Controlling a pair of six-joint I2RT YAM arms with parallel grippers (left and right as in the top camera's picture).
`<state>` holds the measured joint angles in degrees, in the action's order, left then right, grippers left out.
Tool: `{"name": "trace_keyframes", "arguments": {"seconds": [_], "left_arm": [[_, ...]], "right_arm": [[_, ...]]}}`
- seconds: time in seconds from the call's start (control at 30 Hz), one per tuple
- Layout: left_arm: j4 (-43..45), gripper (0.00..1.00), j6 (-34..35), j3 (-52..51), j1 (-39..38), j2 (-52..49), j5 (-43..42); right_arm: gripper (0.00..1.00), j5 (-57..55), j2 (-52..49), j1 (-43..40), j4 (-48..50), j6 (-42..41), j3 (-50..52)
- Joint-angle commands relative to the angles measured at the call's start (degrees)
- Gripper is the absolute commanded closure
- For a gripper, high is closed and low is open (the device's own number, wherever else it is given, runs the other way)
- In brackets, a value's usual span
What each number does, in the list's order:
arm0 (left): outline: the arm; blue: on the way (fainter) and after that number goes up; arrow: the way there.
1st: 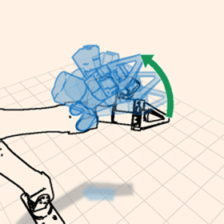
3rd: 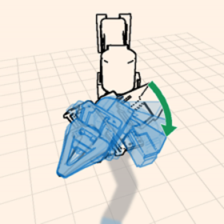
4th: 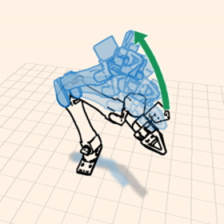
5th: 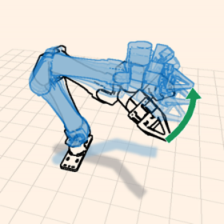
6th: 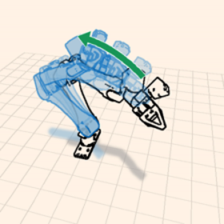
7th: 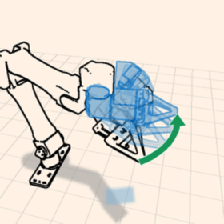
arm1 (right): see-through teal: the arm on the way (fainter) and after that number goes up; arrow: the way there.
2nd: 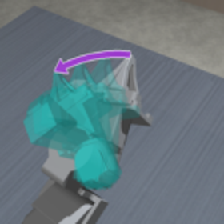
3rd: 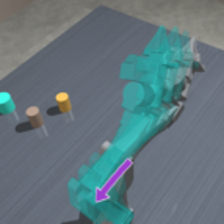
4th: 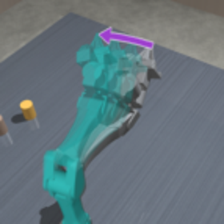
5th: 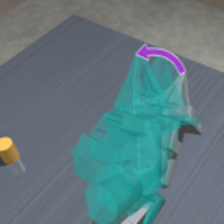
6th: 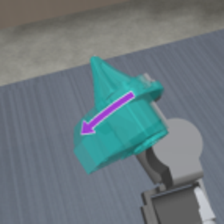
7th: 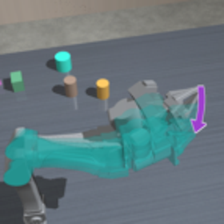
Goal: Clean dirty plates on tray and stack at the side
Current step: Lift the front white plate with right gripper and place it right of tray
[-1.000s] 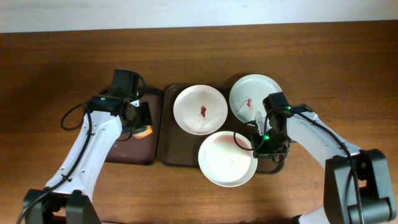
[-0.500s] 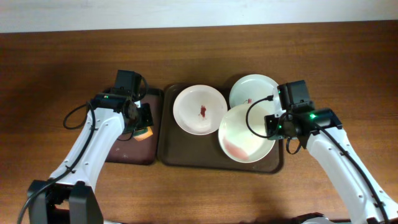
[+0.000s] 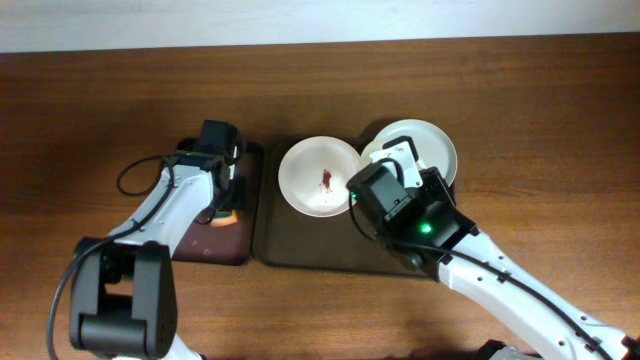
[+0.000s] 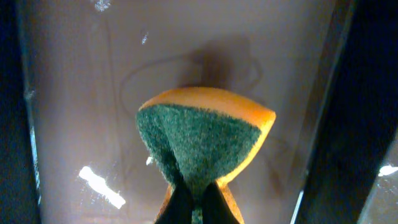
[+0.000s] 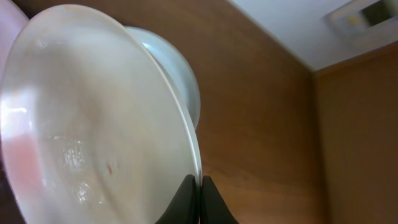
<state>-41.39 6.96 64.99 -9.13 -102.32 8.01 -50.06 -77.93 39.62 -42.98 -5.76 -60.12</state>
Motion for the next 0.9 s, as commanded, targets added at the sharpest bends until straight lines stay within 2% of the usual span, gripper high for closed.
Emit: {"name": "trace_keyframes", "arguments": {"seconds": [0.0, 0.1, 0.17, 0.23, 0.27, 0.33, 0.37, 0.5, 0.57, 0.6, 0.63, 0.67, 0.77, 0.8, 0.87], "left_arm": [[1.6, 1.00, -8.0, -0.3, 0.2, -3.3, 0.8], [1.9, 0.98, -8.5, -0.3, 0.2, -3.9, 0.8], [1.8, 0.88, -8.5, -0.3, 0.2, -3.9, 0.8], [1.7, 0.59, -8.5, -0.3, 0.2, -3.9, 0.8], [1.7, 0.52, -8.5, -0.3, 0.2, -3.9, 0.8], [1.6, 0.50, -8.5, -0.3, 0.2, -3.9, 0.8], [1.6, 0.46, -8.5, -0.5, 0.2, -3.9, 0.9], [2.5, 0.41, -8.0, -2.6, 0.2, -4.4, 0.8], [3.4, 0.45, -7.8, -3.1, 0.2, -5.4, 0.3], [3.7, 0.53, -7.8, -3.1, 0.2, -5.6, -0.5], [4.1, 0.80, -7.8, -3.1, 0.2, -5.8, -1.2], [4.3, 0.98, -7.8, -3.1, 0.2, -5.8, -1.2], [4.3, 1.00, -7.8, -3.1, 0.2, -5.8, -1.1], [4.2, 0.75, -7.8, -3.1, 0.2, -5.8, -1.2], [3.7, 0.46, -7.8, -3.1, 0.2, -5.8, -1.8]], "right_arm": [[0.96, -10.1, 1.2, 2.5, 0.4, -0.5, -1.2], [0.96, -12.7, 1.2, 2.5, 0.4, -0.5, -1.2], [0.96, -12.5, 1.2, 2.5, 0.4, -0.5, -1.2], [0.96, -10.8, 1.2, 2.2, 0.4, -2.6, -1.2], [0.96, -8.3, 1.2, 1.4, 0.3, -4.5, -1.2], [0.96, -1.2, 1.2, -1.1, 0.2, -8.5, -1.2], [0.96, 2.8, 1.3, -3.1, 0.2, -9.9, -1.3], [0.96, 17.0, 3.7, -14.9, -0.4, -11.3, -1.4], [0.96, 24.6, 5.2, -23.6, -0.9, -11.3, -1.4], [0.96, 27.6, 5.4, -27.7, -1.2, -11.3, -1.4], [0.96, 30.4, 5.4, -31.5, -1.6, -11.3, -1.4], [0.96, 34.2, 5.3, -37.5, -2.1, -11.3, -1.3], [0.96, 41.1, 5.1, -51.3, -1.7, -11.3, -1.3], [0.96, 42.8, 4.7, -55.8, -1.5, -11.3, -1.3], [0.96, 43.9, 2.7, -64.3, -1.3, -11.3, -1.3]]}}
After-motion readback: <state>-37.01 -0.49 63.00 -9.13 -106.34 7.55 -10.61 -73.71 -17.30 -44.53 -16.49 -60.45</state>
